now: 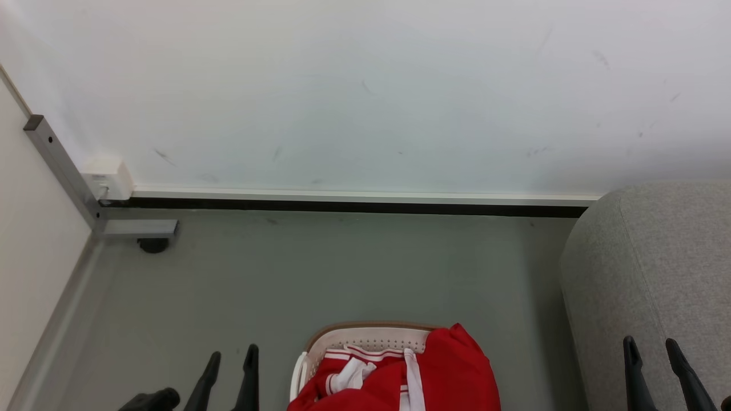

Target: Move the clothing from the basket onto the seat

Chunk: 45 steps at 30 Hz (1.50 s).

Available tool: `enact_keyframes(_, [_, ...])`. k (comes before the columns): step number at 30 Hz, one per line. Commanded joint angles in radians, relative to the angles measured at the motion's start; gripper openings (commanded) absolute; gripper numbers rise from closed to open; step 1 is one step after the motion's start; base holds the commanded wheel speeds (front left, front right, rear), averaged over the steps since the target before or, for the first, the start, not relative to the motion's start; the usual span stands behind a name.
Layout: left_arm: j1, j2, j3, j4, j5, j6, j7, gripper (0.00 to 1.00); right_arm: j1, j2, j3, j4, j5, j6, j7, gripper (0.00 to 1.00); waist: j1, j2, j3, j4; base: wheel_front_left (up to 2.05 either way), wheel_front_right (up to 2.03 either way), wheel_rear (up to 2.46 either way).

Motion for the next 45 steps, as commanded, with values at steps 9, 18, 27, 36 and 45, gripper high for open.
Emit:
enact_keyframes(9, [0.014,0.011,0.006,-0.021,0.108,-0.004,-0.028,1.00,0.014,-0.007,-0.008,-0.021,-0.087,0.001,-0.028,1.00,0.0000,-0.0001,0.005,0.000,0.00,0.00,0.00])
enact_keyframes(18, [0.017,0.013,0.010,-0.035,0.187,-0.004,-0.048,1.00,0.020,-0.001,-0.018,-0.028,-0.154,0.001,-0.047,1.00,0.0000,-0.0001,0.009,-0.002,0.00,0.00,0.00])
enact_keyframes(27, [0.023,0.013,0.007,-0.044,0.260,-0.005,-0.066,1.00,0.027,0.004,-0.034,-0.035,-0.217,0.001,-0.064,1.00,0.0000,-0.0001,0.010,-0.002,0.00,0.00,0.00])
enact_keyframes(36, [0.036,0.012,0.002,-0.045,0.324,-0.004,-0.080,1.00,0.034,0.004,-0.045,-0.029,-0.266,0.001,-0.080,1.00,0.0000,-0.0001,0.009,-0.001,0.00,0.00,0.00])
enact_keyframes(45, [0.033,0.010,0.004,-0.037,0.339,-0.004,-0.086,1.00,0.032,0.005,-0.054,-0.006,-0.264,0.001,-0.085,1.00,0.0000,-0.0001,0.010,0.003,0.00,0.00,0.00])
